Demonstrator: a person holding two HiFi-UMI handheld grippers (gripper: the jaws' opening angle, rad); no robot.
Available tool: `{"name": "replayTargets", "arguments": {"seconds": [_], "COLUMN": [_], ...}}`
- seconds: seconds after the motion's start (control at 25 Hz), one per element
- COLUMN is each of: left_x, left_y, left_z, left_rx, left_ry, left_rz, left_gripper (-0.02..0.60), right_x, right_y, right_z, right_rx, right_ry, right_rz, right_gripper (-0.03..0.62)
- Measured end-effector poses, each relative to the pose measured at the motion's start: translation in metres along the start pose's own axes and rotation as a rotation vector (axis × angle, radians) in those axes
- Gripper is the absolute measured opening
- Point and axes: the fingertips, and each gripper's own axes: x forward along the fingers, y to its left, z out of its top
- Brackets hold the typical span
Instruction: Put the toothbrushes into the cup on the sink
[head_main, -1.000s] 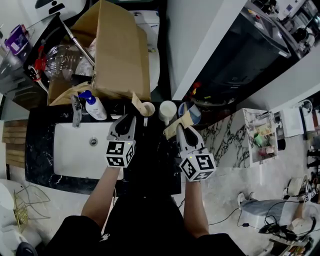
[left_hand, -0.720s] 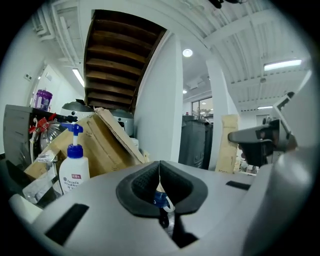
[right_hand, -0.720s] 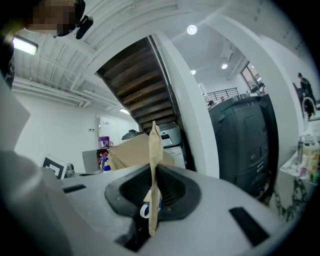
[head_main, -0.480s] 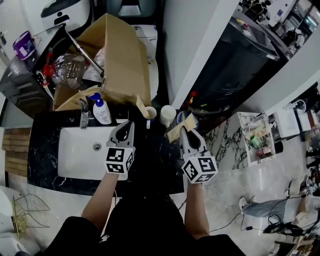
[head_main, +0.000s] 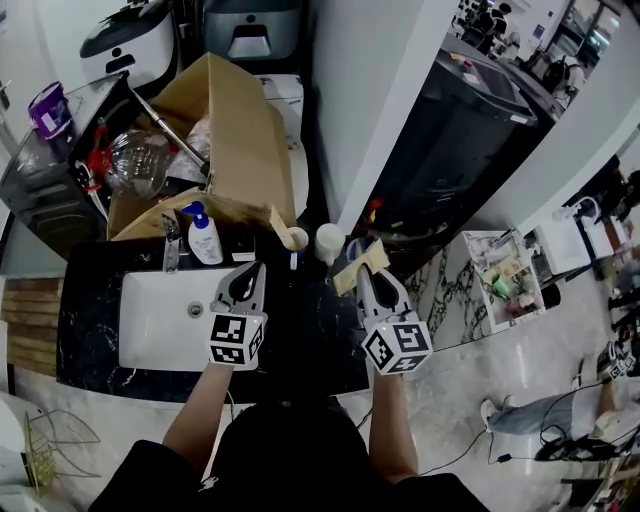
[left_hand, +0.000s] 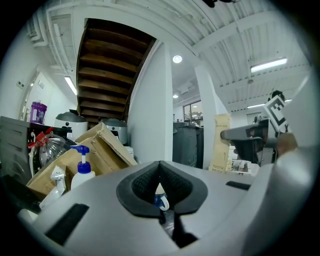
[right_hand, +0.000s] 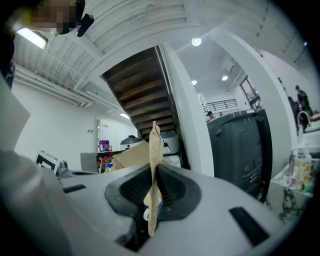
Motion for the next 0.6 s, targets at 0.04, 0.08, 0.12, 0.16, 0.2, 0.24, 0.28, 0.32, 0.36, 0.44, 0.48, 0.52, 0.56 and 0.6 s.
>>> {"name": "replayTargets", "arguments": {"seconds": [0.04,0.08,0.12,0.16,0.2,0.24,0.28,0.32,0.36,0.44,0.48,0.52,0.56,0.6], "left_x": [-0.002,-0.003,-0.005,-0.006,-0.007,-0.007,-0.007,-0.008,-0.008,-0.007,-0.007,-0.006,-0.004,-0.003], "left_y": [0.000,-0.001,-0.001,-0.001,-0.003,-0.004,-0.006,-0.007,-0.007,-0.006,-0.006,-0.005,-0.005,-0.004], "left_z": [0.000,0.001,0.002,0.002,0.004,0.005,0.006,0.007,0.009,0.011,0.011,0.012,0.012,0.013], "left_rx": [-0.001,-0.002,0.000,0.004,0.009,0.013,0.014,0.013,0.011,0.010,0.012,0.015,0.017,0.017], "left_ry": [-0.002,-0.004,-0.007,-0.009,-0.009,-0.011,-0.014,-0.018,-0.023,-0.026,-0.024,-0.022,-0.020,-0.020], "left_rz": [-0.002,-0.001,0.000,0.000,-0.002,-0.005,-0.008,-0.007,0.000,0.021,0.033,0.045,0.057,0.069], "left_gripper": [0.003,0.005,0.003,0.003,0.005,0.005,0.005,0.003,0.003,0.003,0.003,0.004,0.003,0.003], "right_x": [-0.001,-0.002,-0.002,-0.001,0.000,0.001,0.003,0.005,0.008,0.015,0.018,0.022,0.026,0.031], "right_y": [0.000,0.000,0.000,0.000,-0.001,-0.003,-0.006,-0.009,-0.012,-0.018,-0.021,-0.024,-0.027,-0.031], "right_z": [0.001,0.002,0.003,0.005,0.006,0.007,0.009,0.011,0.013,0.017,0.019,0.021,0.023,0.025], "right_rx": [-0.001,-0.001,-0.002,-0.003,-0.004,-0.005,-0.005,-0.005,-0.004,-0.001,0.000,0.002,0.003,0.005], "right_ry": [-0.003,-0.006,-0.009,-0.012,-0.014,-0.017,-0.020,-0.025,-0.029,-0.036,-0.037,-0.038,-0.039,-0.038], "right_rz": [-0.001,-0.001,0.000,0.002,0.003,0.004,0.005,0.007,0.012,0.026,0.033,0.041,0.049,0.058], "right_gripper": [0.034,0.034,0.034,0.034,0.034,0.034,0.034,0.034,0.034,0.034,0.034,0.034,0.034,0.034]}}
